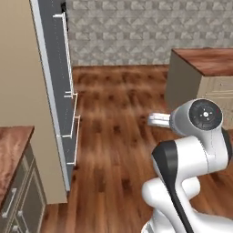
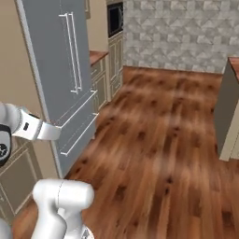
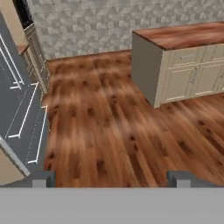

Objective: Grab the spray bottle from the cabinet, then place it next to the cutting board for sanitizing. Then grab the dish brush from the countertop next to the sink and place it next to the cutting board.

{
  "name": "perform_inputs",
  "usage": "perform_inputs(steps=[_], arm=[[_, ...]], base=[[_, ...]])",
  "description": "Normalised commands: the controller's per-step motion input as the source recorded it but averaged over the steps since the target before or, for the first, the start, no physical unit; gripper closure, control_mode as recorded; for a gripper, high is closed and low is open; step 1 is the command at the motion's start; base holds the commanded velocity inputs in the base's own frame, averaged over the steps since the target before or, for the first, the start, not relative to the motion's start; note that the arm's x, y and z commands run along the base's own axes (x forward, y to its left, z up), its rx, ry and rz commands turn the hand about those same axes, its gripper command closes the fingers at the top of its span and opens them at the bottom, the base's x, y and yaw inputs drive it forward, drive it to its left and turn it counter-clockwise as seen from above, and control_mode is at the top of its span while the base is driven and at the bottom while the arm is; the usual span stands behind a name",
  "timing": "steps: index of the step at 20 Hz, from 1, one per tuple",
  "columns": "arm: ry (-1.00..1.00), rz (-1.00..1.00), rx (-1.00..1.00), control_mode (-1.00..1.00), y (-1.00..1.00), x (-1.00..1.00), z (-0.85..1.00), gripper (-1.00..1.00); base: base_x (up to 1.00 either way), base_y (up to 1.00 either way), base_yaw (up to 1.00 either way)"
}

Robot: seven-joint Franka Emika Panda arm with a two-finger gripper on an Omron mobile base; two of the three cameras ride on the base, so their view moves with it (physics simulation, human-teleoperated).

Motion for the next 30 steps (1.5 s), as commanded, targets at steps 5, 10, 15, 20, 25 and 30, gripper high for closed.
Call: perform_inputs(steps=[5, 10, 15, 20, 25, 30], arm=[[0.00, 0.00, 0.00, 1.00, 0.00, 0.00, 0.00, -1.00], [0.00, 0.00, 0.00, 1.00, 0.00, 0.00, 0.00, -1.00], [0.00, 0.00, 0.00, 1.00, 0.00, 0.00, 0.00, -1.00], [0.00, 0.00, 0.00, 1.00, 0.00, 0.00, 0.00, -1.00], [0.00, 0.00, 0.00, 1.00, 0.00, 0.00, 0.00, -1.00], [0.00, 0.00, 0.00, 1.00, 0.00, 0.00, 0.00, -1.00]], base=[[0.88, 0.00, -0.63], [1.00, 0.00, -0.57], [1.00, 0.00, -0.56], [1.00, -0.16, -0.44], [1.00, -0.48, -0.33], [1.00, -0.74, -0.02]])
